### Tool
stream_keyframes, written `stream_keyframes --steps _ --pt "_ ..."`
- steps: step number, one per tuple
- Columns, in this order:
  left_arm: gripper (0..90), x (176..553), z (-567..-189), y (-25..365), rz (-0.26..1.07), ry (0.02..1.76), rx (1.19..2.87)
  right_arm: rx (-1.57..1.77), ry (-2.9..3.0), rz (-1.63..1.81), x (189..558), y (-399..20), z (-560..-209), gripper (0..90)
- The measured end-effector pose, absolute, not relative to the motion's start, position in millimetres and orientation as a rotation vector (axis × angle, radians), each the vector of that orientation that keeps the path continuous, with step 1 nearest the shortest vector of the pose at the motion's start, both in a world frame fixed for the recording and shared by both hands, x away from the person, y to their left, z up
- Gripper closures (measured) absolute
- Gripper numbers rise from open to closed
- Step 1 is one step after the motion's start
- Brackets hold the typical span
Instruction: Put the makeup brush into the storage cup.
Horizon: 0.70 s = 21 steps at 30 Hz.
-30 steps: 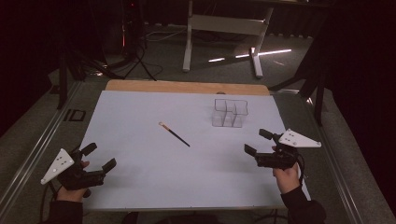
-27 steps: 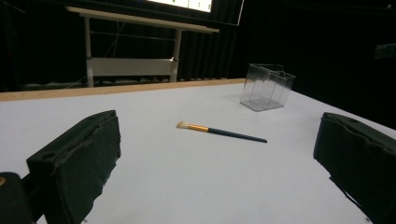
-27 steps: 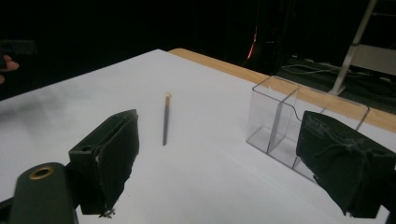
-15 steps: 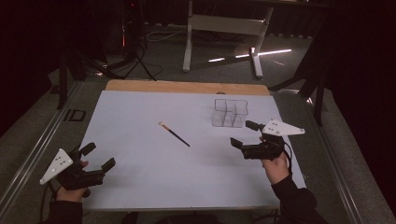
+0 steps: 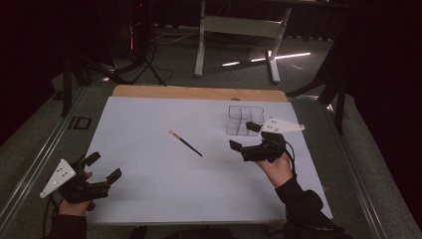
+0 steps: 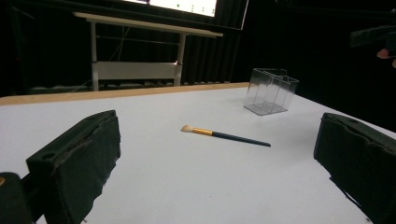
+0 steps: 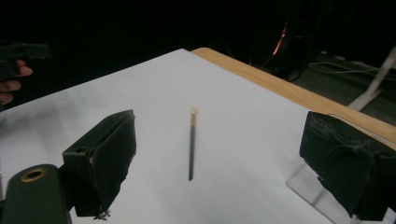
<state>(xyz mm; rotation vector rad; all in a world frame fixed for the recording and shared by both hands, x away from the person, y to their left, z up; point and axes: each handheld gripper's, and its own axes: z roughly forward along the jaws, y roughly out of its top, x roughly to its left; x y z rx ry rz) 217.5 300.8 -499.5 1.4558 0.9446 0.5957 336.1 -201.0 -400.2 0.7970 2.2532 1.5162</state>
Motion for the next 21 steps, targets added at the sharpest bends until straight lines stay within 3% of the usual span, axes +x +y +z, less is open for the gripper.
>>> stream_keyframes --steps 21 --pt "0.8 219 -502 299 0.579 0.940 1.469 0.793 2.363 1.400 365 -148 -406 12.7"
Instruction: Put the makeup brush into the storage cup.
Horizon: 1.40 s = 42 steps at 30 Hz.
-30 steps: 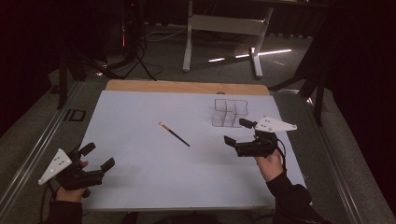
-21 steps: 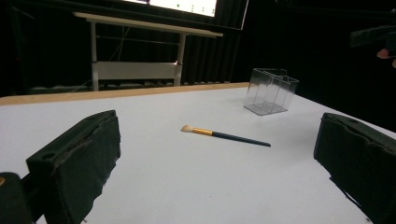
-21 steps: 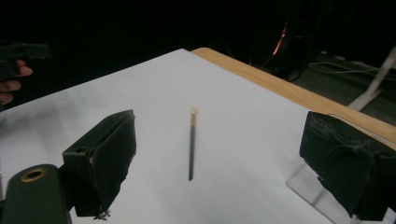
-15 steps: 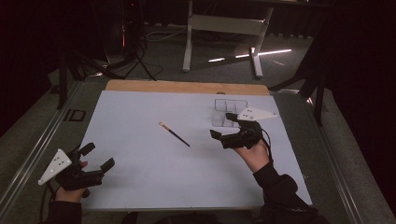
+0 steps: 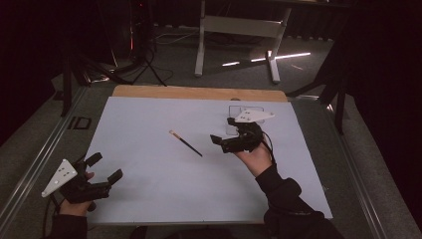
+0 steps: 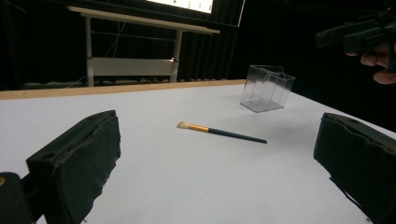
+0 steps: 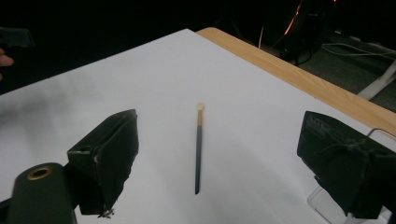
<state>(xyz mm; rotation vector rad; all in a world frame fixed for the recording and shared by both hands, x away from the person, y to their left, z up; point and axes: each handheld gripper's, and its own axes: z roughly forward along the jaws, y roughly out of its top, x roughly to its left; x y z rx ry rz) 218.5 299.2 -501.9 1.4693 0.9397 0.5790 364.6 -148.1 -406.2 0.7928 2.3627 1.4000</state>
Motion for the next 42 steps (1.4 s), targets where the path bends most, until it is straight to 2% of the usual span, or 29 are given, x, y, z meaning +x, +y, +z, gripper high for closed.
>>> stream_keyframes --steps 23,39,42 --pt "0.8 217 -503 299 0.562 0.932 1.476 0.809 2.539 1.255 392 -88 -443 18.6" --pt "0.8 215 -503 300 0.561 0.933 1.473 0.747 2.672 1.154 405 -57 -465 37.5" --pt "0.8 215 -503 300 0.555 0.931 1.474 0.747 2.709 1.121 410 -52 -469 37.6"
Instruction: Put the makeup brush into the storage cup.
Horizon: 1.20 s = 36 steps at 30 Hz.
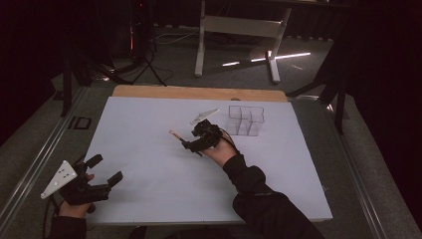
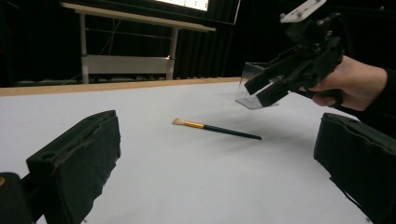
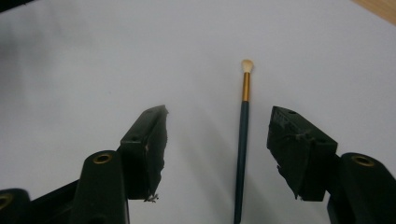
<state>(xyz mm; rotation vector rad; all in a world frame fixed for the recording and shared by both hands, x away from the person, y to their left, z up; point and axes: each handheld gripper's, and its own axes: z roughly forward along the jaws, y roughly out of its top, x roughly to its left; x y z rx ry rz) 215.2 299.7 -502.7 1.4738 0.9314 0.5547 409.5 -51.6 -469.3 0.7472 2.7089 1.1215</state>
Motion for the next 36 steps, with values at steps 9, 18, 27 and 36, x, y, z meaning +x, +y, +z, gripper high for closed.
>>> stream_keyframes --steps 9,18,27,36 --pt "0.8 215 -503 299 0.552 0.931 1.474 0.778 2.722 1.005 423 -39 -478 48.6" --pt "0.8 215 -503 300 0.550 0.933 1.470 0.770 2.792 0.883 433 -24 -481 57.4" --pt "0.8 214 -503 300 0.548 0.934 1.469 0.737 2.831 0.788 443 -14 -488 67.4" --pt "0.8 214 -504 300 0.536 0.932 1.466 0.715 2.856 0.643 450 -5 -504 73.7"
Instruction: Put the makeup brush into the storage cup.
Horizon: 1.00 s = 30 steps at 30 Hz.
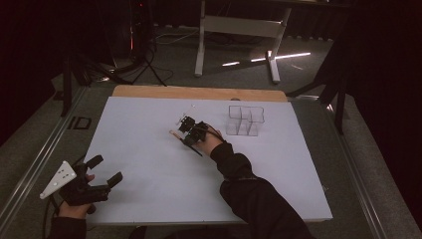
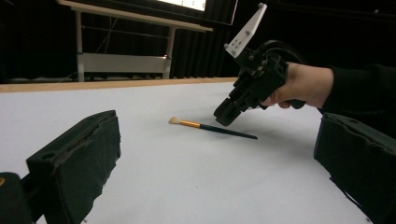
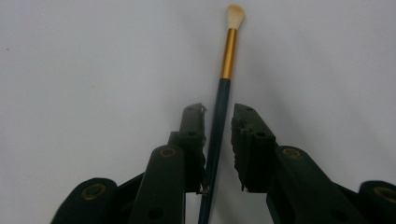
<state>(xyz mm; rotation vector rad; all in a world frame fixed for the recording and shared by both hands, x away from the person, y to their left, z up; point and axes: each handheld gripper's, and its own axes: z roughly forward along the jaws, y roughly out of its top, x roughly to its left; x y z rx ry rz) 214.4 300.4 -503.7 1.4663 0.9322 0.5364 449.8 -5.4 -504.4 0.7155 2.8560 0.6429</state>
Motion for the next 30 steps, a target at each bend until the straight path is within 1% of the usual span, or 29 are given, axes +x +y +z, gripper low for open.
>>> stream_keyframes --steps 4,6,12,19,30 --pt "0.8 214 -504 300 0.536 0.930 1.469 0.684 2.856 0.591 451 -1 -509 74.3" --pt "0.8 214 -504 300 0.526 0.928 1.465 0.704 2.863 0.577 452 0 -510 76.9" --pt "0.8 214 -503 300 0.530 0.925 1.470 0.691 2.857 0.479 451 7 -514 78.1" --pt "0.8 214 -503 300 0.528 0.927 1.465 0.674 2.861 0.429 449 12 -516 82.6" --pt "0.8 214 -504 300 0.529 0.925 1.469 0.771 2.874 0.447 453 10 -516 83.8"
